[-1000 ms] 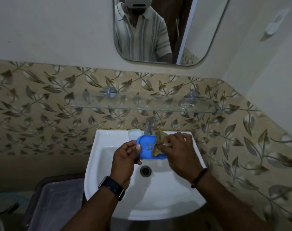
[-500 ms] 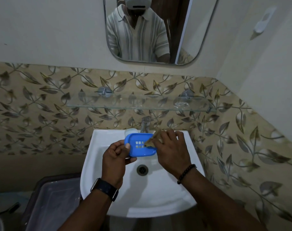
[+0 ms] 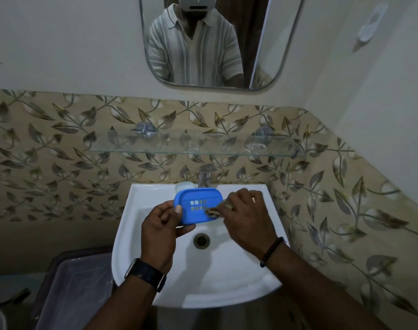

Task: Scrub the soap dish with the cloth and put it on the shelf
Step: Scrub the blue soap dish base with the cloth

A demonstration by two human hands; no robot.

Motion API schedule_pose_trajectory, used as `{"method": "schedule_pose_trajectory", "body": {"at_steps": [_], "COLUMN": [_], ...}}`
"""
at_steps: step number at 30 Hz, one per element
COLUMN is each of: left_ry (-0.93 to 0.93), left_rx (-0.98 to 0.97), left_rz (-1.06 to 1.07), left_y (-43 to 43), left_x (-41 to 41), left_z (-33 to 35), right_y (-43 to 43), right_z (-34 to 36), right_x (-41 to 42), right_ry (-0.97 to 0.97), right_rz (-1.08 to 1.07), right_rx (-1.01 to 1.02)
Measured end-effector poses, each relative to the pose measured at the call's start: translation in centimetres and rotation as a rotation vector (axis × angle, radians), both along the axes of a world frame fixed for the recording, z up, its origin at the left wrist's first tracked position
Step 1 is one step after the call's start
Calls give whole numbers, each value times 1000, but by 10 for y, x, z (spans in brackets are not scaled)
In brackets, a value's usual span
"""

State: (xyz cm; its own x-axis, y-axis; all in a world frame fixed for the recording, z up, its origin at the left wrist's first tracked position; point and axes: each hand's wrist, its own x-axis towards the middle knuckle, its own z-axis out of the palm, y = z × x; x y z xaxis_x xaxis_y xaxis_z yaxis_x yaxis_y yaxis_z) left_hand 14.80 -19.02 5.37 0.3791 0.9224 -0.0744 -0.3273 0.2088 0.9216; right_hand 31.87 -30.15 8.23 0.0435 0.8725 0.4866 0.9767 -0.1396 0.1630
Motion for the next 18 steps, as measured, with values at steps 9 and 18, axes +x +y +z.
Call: {"method": "schedule_pose_trajectory", "body": {"at_steps": [9,18], "left_ry": [22,-3], "left_rx": [-67,-119], "left_rz": [-5,27], "left_y": [-8,0], "left_x": [9,2], "left_z": [-5,-7], "right_y": [27,21], "right_z": [-1,35], "right_x": [-70,-32], "right_ry": [606,1838], "right_rz": [-376,-189], "right_rx": [-197,559]}}
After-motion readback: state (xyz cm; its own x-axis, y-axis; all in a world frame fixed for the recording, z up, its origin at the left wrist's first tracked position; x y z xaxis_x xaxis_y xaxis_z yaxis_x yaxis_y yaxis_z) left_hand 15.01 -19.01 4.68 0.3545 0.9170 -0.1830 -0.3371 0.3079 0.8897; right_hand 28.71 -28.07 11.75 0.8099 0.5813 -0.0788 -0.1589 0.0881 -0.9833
